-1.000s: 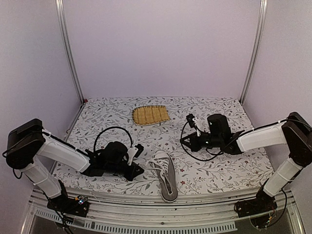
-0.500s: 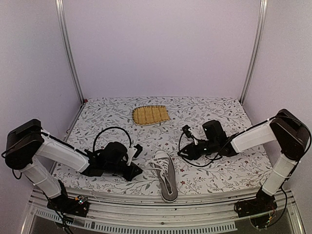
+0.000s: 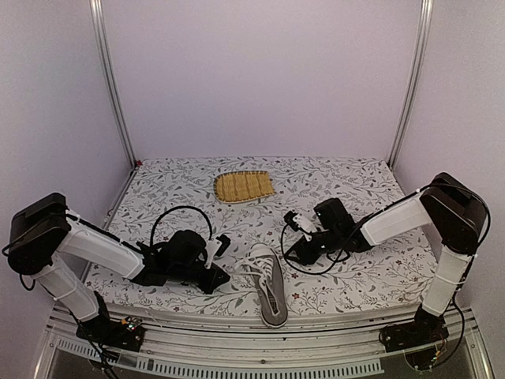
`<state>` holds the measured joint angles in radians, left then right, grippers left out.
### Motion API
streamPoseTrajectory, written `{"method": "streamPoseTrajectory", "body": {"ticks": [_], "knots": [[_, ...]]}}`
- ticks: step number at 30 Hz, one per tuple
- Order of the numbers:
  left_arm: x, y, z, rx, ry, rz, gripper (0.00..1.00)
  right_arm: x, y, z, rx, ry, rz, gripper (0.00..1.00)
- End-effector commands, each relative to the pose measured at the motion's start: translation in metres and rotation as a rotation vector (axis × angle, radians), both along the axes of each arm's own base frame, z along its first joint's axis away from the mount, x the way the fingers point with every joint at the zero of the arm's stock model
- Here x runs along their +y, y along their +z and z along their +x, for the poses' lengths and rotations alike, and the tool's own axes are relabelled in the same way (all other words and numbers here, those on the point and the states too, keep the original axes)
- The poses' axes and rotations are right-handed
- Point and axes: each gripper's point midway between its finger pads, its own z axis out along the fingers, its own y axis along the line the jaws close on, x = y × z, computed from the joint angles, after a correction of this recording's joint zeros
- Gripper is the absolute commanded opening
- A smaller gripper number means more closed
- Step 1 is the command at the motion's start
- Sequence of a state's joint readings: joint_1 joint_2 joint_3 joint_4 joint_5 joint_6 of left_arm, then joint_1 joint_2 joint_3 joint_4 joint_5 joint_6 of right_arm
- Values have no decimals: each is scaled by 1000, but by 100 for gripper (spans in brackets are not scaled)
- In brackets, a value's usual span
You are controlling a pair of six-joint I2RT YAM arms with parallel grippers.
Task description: Tie the shoes
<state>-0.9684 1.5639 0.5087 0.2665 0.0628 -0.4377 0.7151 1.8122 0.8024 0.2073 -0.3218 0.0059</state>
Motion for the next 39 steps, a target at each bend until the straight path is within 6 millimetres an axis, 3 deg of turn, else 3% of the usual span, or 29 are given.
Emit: {"method": "streamPoseTrajectory", "body": {"ticks": [1, 15, 20, 23, 26, 32, 39], "knots": [[-2, 8, 3, -18, -1, -12, 0, 4, -9, 1, -56, 46, -80, 44], [-1, 10, 5, -24, -1, -14, 0, 31, -30, -5, -132, 185, -147, 44], [-1, 11, 5, -26, -2, -16, 0, 42, -30, -11, -163, 233, -127, 24], [-1, 11, 5, -26, 1, -15, 0, 44, -30, -7, -172, 216, -128, 4], [0, 10, 5, -24, 7, -14, 0, 34, -21, 14, -232, 83, -155, 2], [3, 12, 6, -20, 29, -25, 0, -8, 29, 51, -364, -301, -140, 2], [12, 11, 13, -26, 79, 26, 0, -63, 68, 65, -419, -659, -122, 2]]}}
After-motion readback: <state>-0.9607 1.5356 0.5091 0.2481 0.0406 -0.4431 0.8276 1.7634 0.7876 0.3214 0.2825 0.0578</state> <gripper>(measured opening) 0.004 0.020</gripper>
